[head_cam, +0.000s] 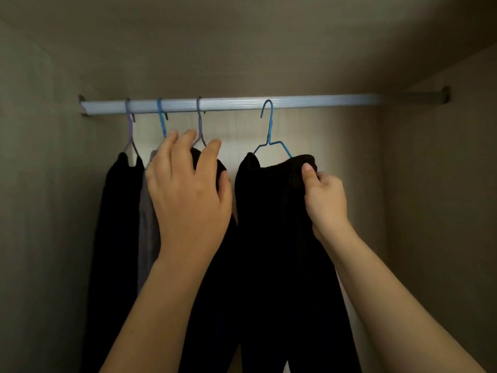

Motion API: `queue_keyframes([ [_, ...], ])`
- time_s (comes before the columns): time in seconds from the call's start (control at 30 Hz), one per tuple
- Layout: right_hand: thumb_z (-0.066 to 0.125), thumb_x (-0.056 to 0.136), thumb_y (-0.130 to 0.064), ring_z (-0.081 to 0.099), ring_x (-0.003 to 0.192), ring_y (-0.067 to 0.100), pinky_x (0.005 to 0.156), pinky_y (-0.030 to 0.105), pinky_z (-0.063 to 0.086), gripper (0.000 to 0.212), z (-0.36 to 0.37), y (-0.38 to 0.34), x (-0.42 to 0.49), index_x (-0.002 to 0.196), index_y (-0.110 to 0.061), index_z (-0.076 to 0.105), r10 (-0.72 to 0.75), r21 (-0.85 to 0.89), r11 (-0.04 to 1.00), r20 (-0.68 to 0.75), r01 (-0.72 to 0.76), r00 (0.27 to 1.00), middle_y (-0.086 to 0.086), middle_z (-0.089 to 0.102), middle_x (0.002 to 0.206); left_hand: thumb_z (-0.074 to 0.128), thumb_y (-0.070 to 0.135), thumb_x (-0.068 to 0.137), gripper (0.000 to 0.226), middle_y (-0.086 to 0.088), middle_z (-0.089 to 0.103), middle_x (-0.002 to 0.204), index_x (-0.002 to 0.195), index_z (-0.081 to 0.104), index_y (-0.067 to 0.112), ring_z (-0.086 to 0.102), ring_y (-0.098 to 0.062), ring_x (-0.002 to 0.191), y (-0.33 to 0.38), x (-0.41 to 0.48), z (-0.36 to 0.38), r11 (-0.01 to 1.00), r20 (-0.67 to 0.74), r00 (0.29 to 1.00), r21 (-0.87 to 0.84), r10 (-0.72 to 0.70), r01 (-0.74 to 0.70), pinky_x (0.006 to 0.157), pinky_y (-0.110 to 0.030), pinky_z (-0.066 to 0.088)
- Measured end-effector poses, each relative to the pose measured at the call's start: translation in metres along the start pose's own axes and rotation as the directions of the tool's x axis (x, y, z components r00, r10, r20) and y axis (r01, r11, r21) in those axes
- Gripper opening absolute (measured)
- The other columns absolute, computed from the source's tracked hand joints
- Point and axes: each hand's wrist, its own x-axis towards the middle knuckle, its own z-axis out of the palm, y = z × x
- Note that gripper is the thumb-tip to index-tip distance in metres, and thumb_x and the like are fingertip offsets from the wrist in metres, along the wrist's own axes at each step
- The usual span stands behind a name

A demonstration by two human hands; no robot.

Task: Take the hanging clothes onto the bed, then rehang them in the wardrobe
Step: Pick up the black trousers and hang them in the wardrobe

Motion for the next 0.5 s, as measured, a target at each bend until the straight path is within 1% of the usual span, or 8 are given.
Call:
queue_keyframes([
  [0.07,0.043,0.095,-0.031,0.037,0.055,0.019,0.052,0.030,0.029,0.043,0.012,-0.006,0.005,0.058,-0.010,0.037,-0.032,0.002,0.999,-0.009,0.032,0.999,0.002,0.038,0.055,0.057,0.014,0.081,0.040,-0.022,0.051,0.128,0.120,0.055,0.007,0.044,-0.042,0.123,-0.008,0.002,-0.003,0.999,0.060,0.998,-0.027,-0.029,0.031,0.096,-0.052,0.038],
  [0.1,0.044,0.095,-0.030,0.033,0.052,0.017,0.050,0.030,0.027,0.045,0.018,-0.009,0.007,0.055,-0.012,0.033,-0.044,0.014,0.999,-0.014,0.044,0.999,0.001,0.035,0.054,0.057,0.012,0.082,0.040,-0.023,0.049,0.130,0.121,0.053,0.005,0.045,-0.042,0.121,-0.010,0.002,-0.004,0.996,0.097,0.994,-0.061,-0.055,0.061,0.097,-0.051,0.039],
  [0.2,0.042,0.095,-0.029,0.031,0.049,0.015,0.048,0.030,0.026,0.046,0.035,-0.016,0.015,0.053,-0.015,0.030,-0.077,0.030,0.997,-0.026,0.077,0.997,-0.001,0.033,0.053,0.055,0.011,0.086,0.043,-0.015,0.044,0.135,0.128,0.046,0.007,0.044,-0.031,0.123,-0.013,0.001,-0.005,0.976,0.215,0.967,-0.142,-0.136,0.168,0.100,-0.039,0.038],
  [0.27,0.040,0.096,-0.029,0.032,0.050,0.014,0.048,0.029,0.026,0.045,0.044,-0.019,0.022,0.054,-0.015,0.030,-0.088,-0.001,0.996,-0.036,0.089,0.995,-0.001,0.034,0.055,0.053,0.014,0.088,0.044,-0.010,0.044,0.134,0.131,0.044,0.009,0.042,-0.024,0.125,-0.017,-0.002,-0.005,0.970,0.243,0.959,-0.158,-0.145,0.186,0.101,-0.032,0.036],
  [0.33,0.039,0.096,-0.030,0.032,0.051,0.013,0.048,0.028,0.026,0.045,0.050,-0.021,0.032,0.055,-0.014,0.029,-0.089,-0.041,0.995,-0.042,0.087,0.995,-0.001,0.035,0.057,0.052,0.015,0.089,0.044,-0.008,0.046,0.133,0.131,0.044,0.010,0.042,-0.021,0.125,-0.021,-0.005,-0.006,0.970,0.244,0.958,-0.154,-0.147,0.188,0.100,-0.029,0.036],
  [0.4,0.037,0.097,-0.030,0.035,0.053,0.015,0.052,0.030,0.027,0.045,0.056,-0.024,0.040,0.056,-0.013,0.030,-0.087,-0.098,0.992,-0.032,0.084,0.996,0.000,0.036,0.058,0.051,0.017,0.090,0.043,-0.005,0.046,0.132,0.132,0.044,0.012,0.043,-0.019,0.124,-0.026,-0.006,-0.007,0.966,0.266,0.949,-0.149,-0.167,0.212,0.098,-0.027,0.035],
  [0.43,0.036,0.097,-0.030,0.038,0.057,0.019,0.057,0.028,0.029,0.045,0.059,-0.025,0.044,0.056,-0.013,0.030,-0.088,-0.127,0.988,-0.025,0.084,0.996,0.000,0.037,0.059,0.051,0.018,0.090,0.042,-0.003,0.047,0.131,0.131,0.044,0.012,0.044,-0.018,0.122,-0.027,-0.006,-0.007,0.965,0.280,0.945,-0.148,-0.168,0.215,0.096,-0.026,0.036],
  [0.5,0.035,0.097,-0.030,0.042,0.067,0.025,0.063,0.028,0.029,0.044,0.063,-0.026,0.050,0.057,-0.013,0.030,-0.089,-0.177,0.981,-0.009,0.086,0.996,-0.001,0.037,0.060,0.051,0.017,0.090,0.039,-0.002,0.049,0.128,0.129,0.047,0.012,0.048,-0.017,0.118,-0.030,-0.007,-0.005,0.965,0.300,0.942,-0.160,-0.153,0.208,0.093,-0.023,0.036],
])
